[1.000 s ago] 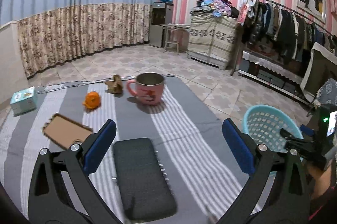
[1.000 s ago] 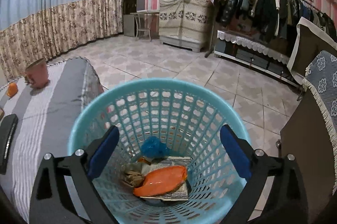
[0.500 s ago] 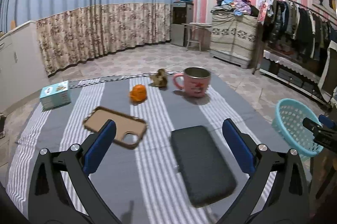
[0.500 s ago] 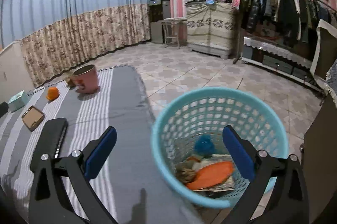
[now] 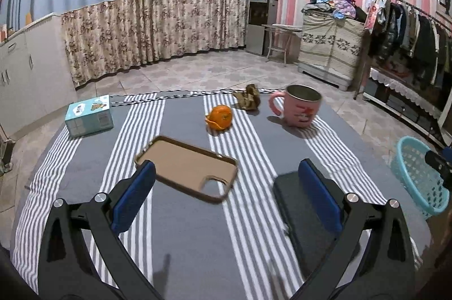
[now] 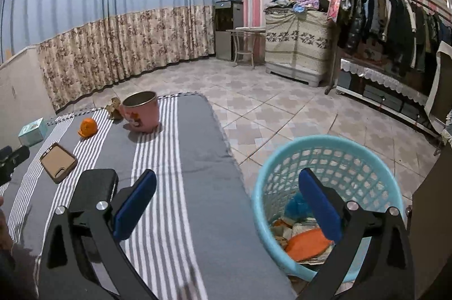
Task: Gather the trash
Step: 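Move the left tool to the mandarin orange and grasp it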
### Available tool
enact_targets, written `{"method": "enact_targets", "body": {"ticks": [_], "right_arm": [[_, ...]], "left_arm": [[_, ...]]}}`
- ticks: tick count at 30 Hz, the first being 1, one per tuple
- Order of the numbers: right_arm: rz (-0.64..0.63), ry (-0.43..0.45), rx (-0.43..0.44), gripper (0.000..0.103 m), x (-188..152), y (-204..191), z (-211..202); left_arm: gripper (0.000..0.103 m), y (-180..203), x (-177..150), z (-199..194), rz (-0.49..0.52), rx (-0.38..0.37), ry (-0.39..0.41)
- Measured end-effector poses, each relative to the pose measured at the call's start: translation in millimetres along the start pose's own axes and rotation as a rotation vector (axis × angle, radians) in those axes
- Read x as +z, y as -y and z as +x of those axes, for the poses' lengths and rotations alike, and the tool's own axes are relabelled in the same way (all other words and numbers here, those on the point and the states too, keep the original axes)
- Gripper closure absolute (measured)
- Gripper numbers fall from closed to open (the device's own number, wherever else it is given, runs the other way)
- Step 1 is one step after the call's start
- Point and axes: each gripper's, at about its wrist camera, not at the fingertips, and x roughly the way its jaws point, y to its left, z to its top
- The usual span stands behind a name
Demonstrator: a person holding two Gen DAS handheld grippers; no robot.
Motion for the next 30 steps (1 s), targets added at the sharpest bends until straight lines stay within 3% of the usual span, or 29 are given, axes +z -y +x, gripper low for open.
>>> {"method": "enact_targets", "body": {"ticks": [8,14,17,21,24,26,30], "right_arm": [[-0.039,-0.037,0.03,0.005,5,-28,35],[-0.066,-0.089,0.041,0.004,14,-37,74],[-0.086,-0.062,0.049,0.004,16,-42,85],[-0.084,-0.119,-0.009,0.004,16,-42,102],[-0.034,-0.174,0.021,0.004,17,-33,111],[-0.049,-0.165,-0.018,0.004,17,-32,110],[-0.087,-0.145,-0.056,0.004,18,-34,109]], "left_arm": [[0.006,-19,26,51,-0.065,-0.014,-0.051],[0.006,-15,50,111,-0.042,-0.01,-0.105],[0.006,-14,59,139,-0.051,0.0,-0.125],[0.017,-12,65,177,-0.079,-0.003,-0.197],[0.025,-9,65,195,-0.082,-0.01,-0.232],[0.028,-7,64,202,-0.08,-0.005,-0.235],[0.047,-8,62,212,-0.094,-0.045,-0.273]]}}
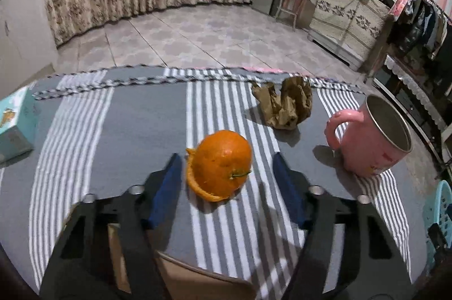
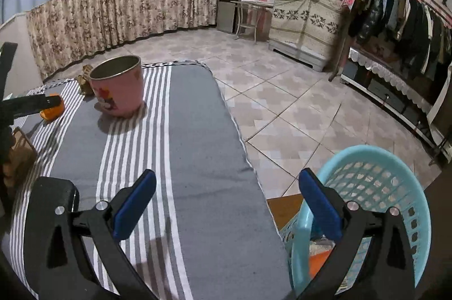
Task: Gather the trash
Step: 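Move the left tool to the mandarin orange and grasp it, then grasp the brown paper scrap with the right tool while the left tool holds the orange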
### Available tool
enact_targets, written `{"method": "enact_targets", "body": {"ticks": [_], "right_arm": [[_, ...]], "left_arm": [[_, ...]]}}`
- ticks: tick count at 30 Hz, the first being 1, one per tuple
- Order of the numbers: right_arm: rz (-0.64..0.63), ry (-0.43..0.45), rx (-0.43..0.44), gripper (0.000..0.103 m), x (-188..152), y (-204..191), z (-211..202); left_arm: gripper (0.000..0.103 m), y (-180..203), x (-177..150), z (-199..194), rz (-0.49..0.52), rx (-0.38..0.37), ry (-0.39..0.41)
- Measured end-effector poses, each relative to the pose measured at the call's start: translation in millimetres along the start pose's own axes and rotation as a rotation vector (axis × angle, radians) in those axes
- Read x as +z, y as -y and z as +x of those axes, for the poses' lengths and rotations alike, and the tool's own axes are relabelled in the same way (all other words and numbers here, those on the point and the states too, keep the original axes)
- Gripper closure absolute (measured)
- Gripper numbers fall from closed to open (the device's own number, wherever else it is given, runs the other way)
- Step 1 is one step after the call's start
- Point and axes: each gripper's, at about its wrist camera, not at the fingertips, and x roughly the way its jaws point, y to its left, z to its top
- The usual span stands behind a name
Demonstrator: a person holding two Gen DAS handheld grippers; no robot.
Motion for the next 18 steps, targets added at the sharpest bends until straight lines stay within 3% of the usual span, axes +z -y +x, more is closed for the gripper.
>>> {"method": "enact_targets", "body": {"ticks": [2,4,8,13,18], "right_arm": [[-0.002,-0.002,0.007,0.004,3,-3,-1],[-0.009,0.002,0.016,0.004,7,-6,-4],[-0.052,0.032,0.036,0.004,14,-25,-15],[-0.093,0.064,0.096,0.004,26,-58,-28],[-0.148,0.088,0.157,0.005,42,-104,-32]], "left_arm": [[0.05,0,0,1,-0.004,0.009,-0.001],[0.061,-2,0,1,-0.008,-0.002,0.001],[0.064,-7,-2,-17,0.009,-0.022,0.014],[0.064,-30,-11,-65,0.05,0.041,0.089],[0.064,-85,-30,-104,0.03,0.136,0.155]]}}
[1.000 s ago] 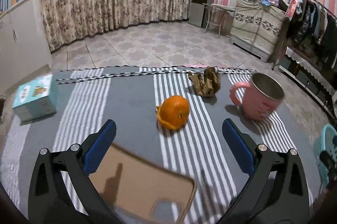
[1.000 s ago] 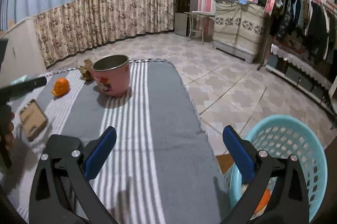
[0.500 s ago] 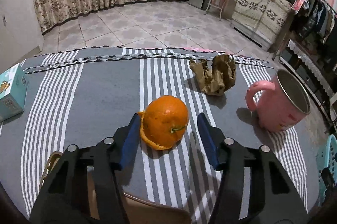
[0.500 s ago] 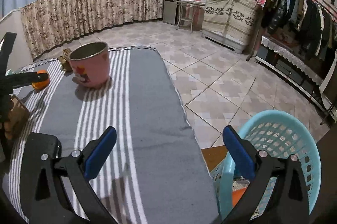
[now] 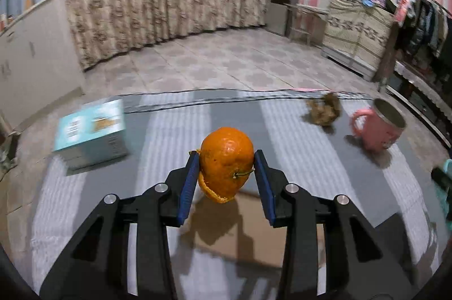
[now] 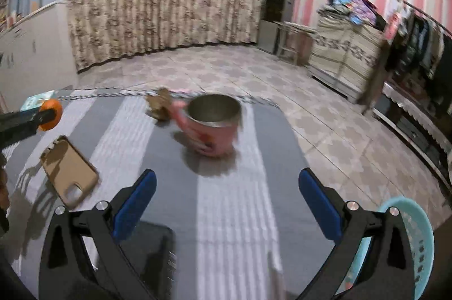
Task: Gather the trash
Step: 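Grasp the brown paper scrap with the right tool while the left tool holds the orange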
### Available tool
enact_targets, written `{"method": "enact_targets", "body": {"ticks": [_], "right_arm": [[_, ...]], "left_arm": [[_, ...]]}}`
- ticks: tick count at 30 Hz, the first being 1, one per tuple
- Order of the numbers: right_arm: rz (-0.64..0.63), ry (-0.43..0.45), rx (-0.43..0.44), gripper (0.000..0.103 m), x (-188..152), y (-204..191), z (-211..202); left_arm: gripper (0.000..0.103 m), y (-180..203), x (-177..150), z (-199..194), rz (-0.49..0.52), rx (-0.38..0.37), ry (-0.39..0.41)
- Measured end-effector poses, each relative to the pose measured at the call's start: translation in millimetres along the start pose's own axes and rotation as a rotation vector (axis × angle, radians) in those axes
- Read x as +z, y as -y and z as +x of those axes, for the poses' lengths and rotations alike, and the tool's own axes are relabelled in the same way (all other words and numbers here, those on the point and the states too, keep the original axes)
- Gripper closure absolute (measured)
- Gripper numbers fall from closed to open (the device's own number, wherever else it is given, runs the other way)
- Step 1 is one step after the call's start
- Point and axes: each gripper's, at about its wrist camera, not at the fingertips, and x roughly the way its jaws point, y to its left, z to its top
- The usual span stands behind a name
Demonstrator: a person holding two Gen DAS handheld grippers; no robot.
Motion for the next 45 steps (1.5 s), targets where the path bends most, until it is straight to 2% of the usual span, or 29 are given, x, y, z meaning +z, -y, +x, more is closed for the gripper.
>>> {"method": "enact_targets", "body": {"ticks": [4,7,11,14,19,24,26,30,34,39,40,45], "right_arm": [[-0.035,0.017,0.052,0.005,21,-36,10],[-0.063,0.01,0.063,0.006,34,-60,25],[-0.089,-0.013,0.056,0.013,55,-82,53],[-0.1,-0.044,0.053,0.017,71,-93,78],[-0.137,-0.079,0.021,0.018,95,-111,116],[-0.148,-0.15,-0.003,0.018,98,-115,146],[-0.167,-0.172,-0.006,0.032,97,-116,155],[-0.179,-0.223,0.003,0.052,96,-120,169],[-0.198,-0.202,0.017,0.073,96,-125,163],[-0.196,-0.12,0.043,0.079,97,-123,131],[-0.183,-0.107,0.061,0.089,97,-120,121],[-0.126,-0.046,0.121,0.089,90,-102,69]], "left_arm": [[0.065,-34,-7,2,-0.014,0.08,0.028],[0.065,-53,-9,11,-0.076,0.055,0.022],[0.065,-60,-6,13,-0.094,0.045,0.042],[0.064,-67,-6,15,-0.141,-0.001,0.05],[0.065,-76,-10,19,-0.162,0.044,0.046],[0.064,-82,-8,20,-0.177,0.068,0.055],[0.064,-83,-8,22,-0.181,0.067,0.051],[0.064,-84,-8,24,-0.18,0.068,0.05],[0.065,-83,-7,26,-0.18,0.069,0.043],[0.064,-79,-7,28,-0.166,0.071,0.043],[0.064,-78,-8,28,-0.163,0.071,0.043],[0.064,-77,-10,29,-0.156,0.064,0.037]]}}
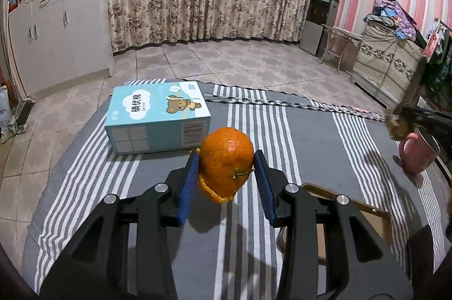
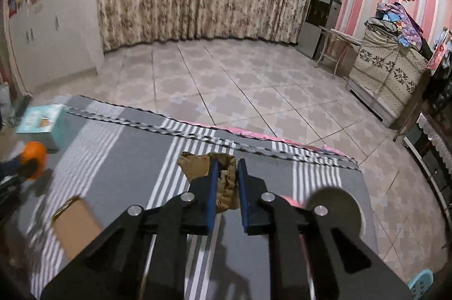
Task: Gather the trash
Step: 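Grasp the brown paper scrap with the right tool while the left tool holds the orange, then carry both to the blue basket, left tool drops the orange while right tool drops the scrap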
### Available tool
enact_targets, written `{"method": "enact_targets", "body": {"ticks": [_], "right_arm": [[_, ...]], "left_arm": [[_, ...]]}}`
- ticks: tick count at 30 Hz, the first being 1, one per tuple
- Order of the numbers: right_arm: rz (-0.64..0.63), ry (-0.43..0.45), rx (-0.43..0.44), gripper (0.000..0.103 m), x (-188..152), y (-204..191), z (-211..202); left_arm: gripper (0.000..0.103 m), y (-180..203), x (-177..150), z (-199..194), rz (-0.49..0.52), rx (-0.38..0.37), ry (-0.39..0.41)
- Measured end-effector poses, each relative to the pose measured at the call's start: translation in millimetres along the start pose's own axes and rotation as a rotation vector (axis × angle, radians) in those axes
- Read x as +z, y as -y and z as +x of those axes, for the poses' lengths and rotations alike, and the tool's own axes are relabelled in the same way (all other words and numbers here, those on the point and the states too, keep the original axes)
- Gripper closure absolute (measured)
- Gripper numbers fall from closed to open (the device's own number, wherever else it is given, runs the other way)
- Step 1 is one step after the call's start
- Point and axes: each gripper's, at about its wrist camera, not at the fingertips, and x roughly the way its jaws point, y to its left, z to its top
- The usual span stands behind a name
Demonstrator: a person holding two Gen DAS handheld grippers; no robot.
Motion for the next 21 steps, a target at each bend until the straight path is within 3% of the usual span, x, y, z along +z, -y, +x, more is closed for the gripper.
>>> {"method": "enact_targets", "body": {"ticks": [7,15,21], "right_arm": [[0.059,0.01,0.044,0.089,-48,25,-61],[0.123,0.045,-0.047,0.089,-107,85,-124],[0.229,0.096,-0.138,0.089,-157,159,-177]], "left_arm": [[0.064,14,-5,-9,0.06,0.011,0.02],[0.064,53,-8,-51,0.098,-0.095,0.038],[0.064,106,-23,-84,0.14,-0.177,0.056]]}}
